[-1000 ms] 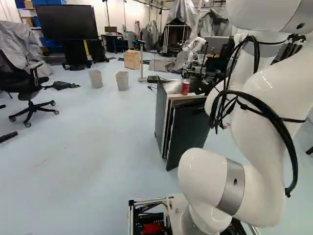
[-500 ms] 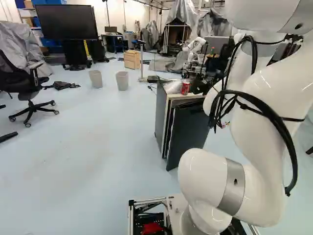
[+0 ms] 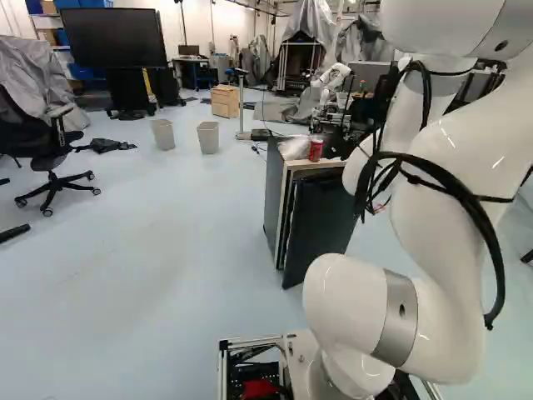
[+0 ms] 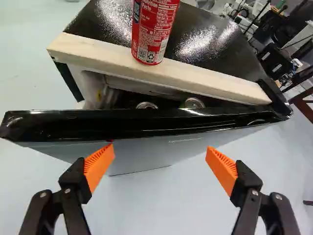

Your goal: Grab a drink from the fridge

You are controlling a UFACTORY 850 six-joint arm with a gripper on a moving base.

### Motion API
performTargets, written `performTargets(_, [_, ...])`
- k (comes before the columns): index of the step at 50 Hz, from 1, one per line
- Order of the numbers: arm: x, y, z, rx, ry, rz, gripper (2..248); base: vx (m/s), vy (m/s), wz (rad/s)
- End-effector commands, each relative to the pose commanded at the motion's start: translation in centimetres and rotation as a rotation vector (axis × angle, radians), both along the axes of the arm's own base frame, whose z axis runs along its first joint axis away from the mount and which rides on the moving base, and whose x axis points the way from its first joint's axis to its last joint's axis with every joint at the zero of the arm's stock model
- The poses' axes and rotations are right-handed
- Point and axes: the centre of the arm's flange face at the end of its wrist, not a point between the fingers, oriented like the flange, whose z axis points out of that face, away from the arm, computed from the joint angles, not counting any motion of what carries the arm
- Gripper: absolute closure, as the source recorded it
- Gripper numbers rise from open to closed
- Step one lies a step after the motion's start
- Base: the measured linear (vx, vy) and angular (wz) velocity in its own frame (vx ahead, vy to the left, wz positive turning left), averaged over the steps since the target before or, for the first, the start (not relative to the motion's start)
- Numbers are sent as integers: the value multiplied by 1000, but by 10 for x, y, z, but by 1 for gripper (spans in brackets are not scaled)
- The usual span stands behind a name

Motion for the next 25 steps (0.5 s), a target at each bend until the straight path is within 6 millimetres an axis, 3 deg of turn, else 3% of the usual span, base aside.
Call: performTargets(25, [19, 3, -1, -3, -6, 28, 3, 0, 0, 0])
